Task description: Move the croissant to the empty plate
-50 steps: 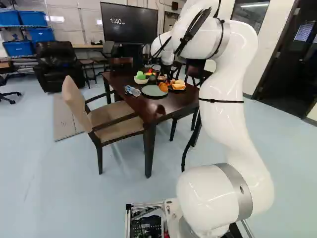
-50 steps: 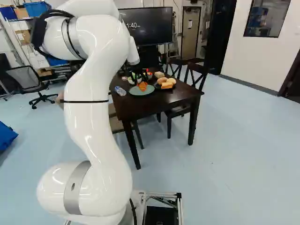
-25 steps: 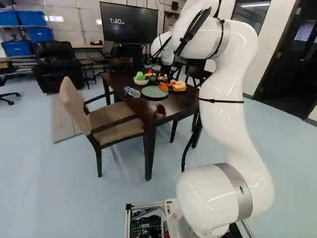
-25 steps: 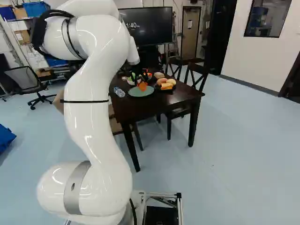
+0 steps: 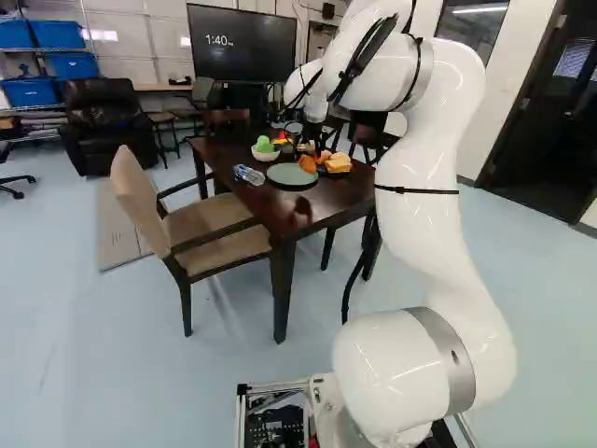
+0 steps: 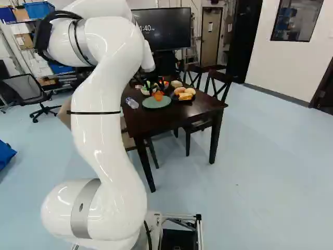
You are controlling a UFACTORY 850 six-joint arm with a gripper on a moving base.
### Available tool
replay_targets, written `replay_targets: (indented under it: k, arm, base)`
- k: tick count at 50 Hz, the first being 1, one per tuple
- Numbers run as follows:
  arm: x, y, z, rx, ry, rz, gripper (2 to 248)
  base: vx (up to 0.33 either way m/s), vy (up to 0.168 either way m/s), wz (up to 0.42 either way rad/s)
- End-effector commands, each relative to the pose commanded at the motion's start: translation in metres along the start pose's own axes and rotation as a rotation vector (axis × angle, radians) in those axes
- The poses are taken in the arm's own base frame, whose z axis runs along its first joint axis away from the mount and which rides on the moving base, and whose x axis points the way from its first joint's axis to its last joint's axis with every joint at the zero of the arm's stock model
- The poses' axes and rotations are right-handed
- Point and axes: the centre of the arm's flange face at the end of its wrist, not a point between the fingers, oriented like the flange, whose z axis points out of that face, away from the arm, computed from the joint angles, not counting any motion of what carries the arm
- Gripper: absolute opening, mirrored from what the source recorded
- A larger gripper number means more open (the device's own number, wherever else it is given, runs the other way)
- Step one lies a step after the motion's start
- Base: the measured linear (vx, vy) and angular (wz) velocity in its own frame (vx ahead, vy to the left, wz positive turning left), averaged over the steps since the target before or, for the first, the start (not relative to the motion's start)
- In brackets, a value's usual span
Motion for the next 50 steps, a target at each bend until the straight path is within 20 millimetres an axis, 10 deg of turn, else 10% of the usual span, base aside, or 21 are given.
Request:
replay_targets:
  k: [50]
  arm:
    - [0.0000, 0.0000, 0.0000, 0.000, 0.000, 0.000, 126]
  base:
    - [0.012, 0.010, -0.002]
